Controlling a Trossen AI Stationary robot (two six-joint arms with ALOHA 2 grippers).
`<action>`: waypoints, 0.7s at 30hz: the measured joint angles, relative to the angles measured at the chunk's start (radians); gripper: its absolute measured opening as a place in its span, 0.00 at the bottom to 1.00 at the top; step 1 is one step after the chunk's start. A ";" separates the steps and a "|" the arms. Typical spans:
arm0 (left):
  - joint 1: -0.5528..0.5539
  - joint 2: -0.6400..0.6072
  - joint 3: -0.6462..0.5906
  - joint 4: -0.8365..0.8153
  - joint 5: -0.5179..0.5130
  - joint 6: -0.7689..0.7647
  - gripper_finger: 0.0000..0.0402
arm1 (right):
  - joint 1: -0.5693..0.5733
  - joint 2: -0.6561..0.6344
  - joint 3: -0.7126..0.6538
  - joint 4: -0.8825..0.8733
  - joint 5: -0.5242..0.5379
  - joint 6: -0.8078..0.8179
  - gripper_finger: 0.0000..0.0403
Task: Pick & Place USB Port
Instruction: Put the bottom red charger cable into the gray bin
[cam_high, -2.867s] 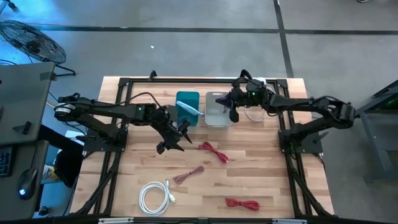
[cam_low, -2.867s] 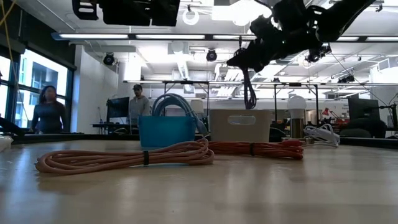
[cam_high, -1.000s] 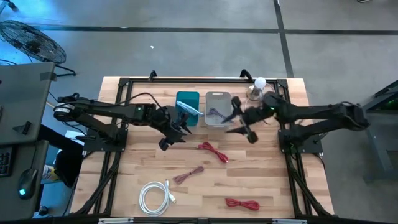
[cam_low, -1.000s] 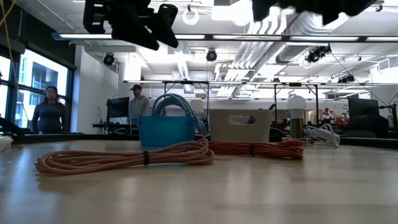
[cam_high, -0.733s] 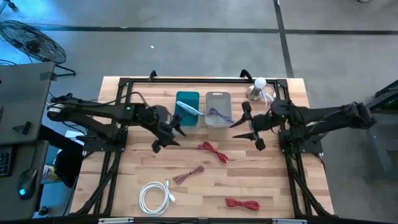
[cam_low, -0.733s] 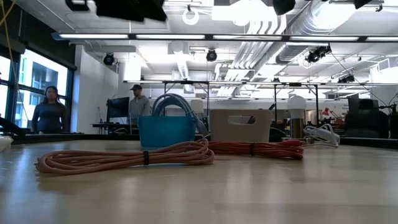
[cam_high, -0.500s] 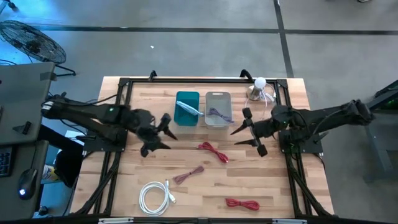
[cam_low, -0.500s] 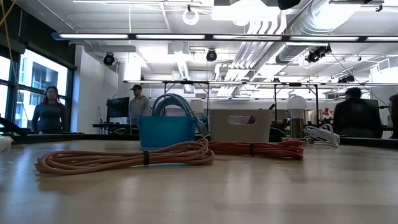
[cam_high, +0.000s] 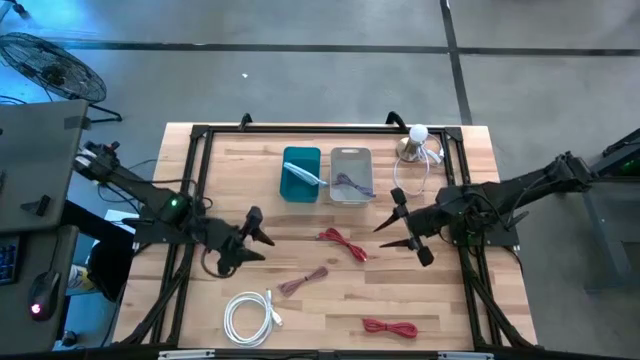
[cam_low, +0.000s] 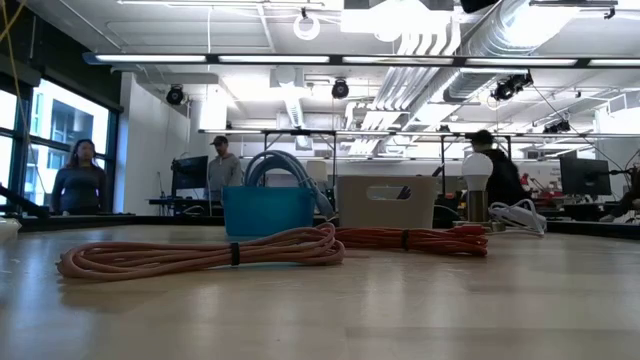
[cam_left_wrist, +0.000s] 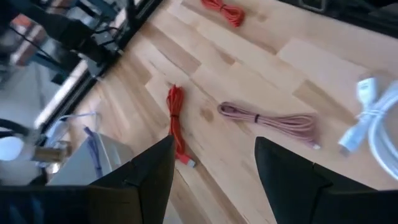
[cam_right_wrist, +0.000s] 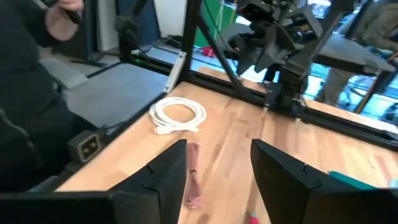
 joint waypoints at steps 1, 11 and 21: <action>-0.014 -0.002 -0.022 0.043 -0.024 0.001 0.54 | 0.012 0.000 0.000 0.000 0.002 0.006 0.42; -0.028 -0.019 -0.266 0.499 -0.210 0.033 0.54 | 0.141 0.000 0.000 -0.107 0.187 0.137 0.42; -0.027 -0.018 -0.370 0.703 -0.318 0.008 0.54 | 0.288 0.000 -0.002 -0.249 0.441 0.369 0.42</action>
